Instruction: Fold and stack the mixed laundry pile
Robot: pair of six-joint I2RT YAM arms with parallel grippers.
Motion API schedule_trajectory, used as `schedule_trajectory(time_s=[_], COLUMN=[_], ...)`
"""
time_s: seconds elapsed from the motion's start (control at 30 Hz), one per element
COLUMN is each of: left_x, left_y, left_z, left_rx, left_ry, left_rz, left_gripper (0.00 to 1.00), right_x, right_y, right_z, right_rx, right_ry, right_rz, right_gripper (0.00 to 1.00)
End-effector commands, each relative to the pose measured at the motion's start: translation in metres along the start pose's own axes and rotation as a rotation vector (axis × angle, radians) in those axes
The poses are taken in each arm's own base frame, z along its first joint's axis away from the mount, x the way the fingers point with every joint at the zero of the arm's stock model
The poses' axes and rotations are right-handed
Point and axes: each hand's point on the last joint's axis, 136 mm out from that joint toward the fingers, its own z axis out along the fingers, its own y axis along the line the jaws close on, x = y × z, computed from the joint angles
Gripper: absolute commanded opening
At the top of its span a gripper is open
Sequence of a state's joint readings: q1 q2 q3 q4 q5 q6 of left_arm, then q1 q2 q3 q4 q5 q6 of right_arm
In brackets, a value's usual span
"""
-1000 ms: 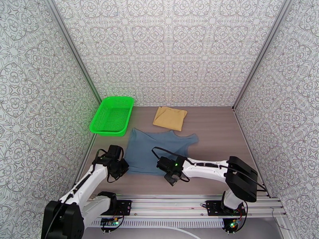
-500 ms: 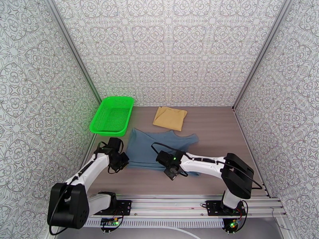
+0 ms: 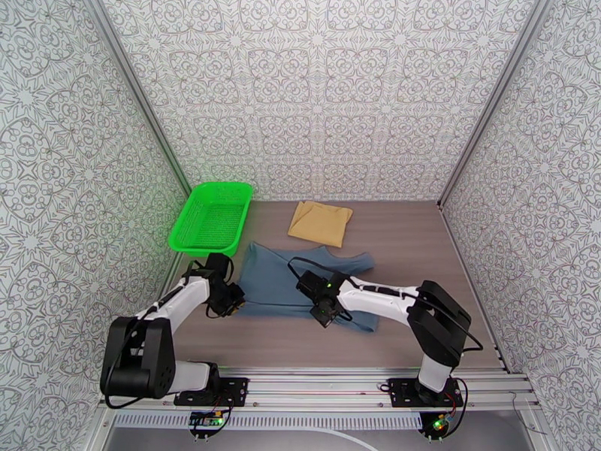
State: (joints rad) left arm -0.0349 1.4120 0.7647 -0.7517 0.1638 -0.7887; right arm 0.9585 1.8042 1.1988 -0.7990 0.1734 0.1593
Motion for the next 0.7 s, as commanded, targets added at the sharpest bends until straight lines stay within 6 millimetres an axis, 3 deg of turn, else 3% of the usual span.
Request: schedule_trajectory(time_s=[0.0,0.2,0.3,0.4,0.5,0.67], left_x=[-0.013,-0.018,-0.023,-0.029,-0.033,-0.021], left_y=[-0.009,-0.013,-0.016,-0.020,-0.027,-0.026], left_z=[0.000,0.000,-0.005,-0.013,-0.019,-0.023], left_rx=[0.021,0.028,0.031,0.039,0.059,0.077], left_ry=[-0.020,-0.022,-0.039,-0.063,-0.075,-0.063], left_rz=[0.015,0.017,0.024,0.033,0.038,0.047], left_gripper=[0.32,0.58,0.70,0.72,0.72,0.70], right_x=[-0.008,-0.009,-0.012,-0.016,-0.022,-0.028], right_y=[-0.003,-0.005,-0.007,-0.010,-0.014,-0.013], right_z=[0.002,0.006,0.005,0.003,0.000,-0.004], right_rx=[-0.007,-0.011,-0.009,-0.008,-0.011,-0.025], right_ry=[-0.002,0.000,-0.010,-0.029,-0.050,-0.073], right_rz=[-0.005,0.012,0.033,0.062,0.102,0.145], right_gripper=[0.00,0.00,0.12,0.23,0.27,0.33])
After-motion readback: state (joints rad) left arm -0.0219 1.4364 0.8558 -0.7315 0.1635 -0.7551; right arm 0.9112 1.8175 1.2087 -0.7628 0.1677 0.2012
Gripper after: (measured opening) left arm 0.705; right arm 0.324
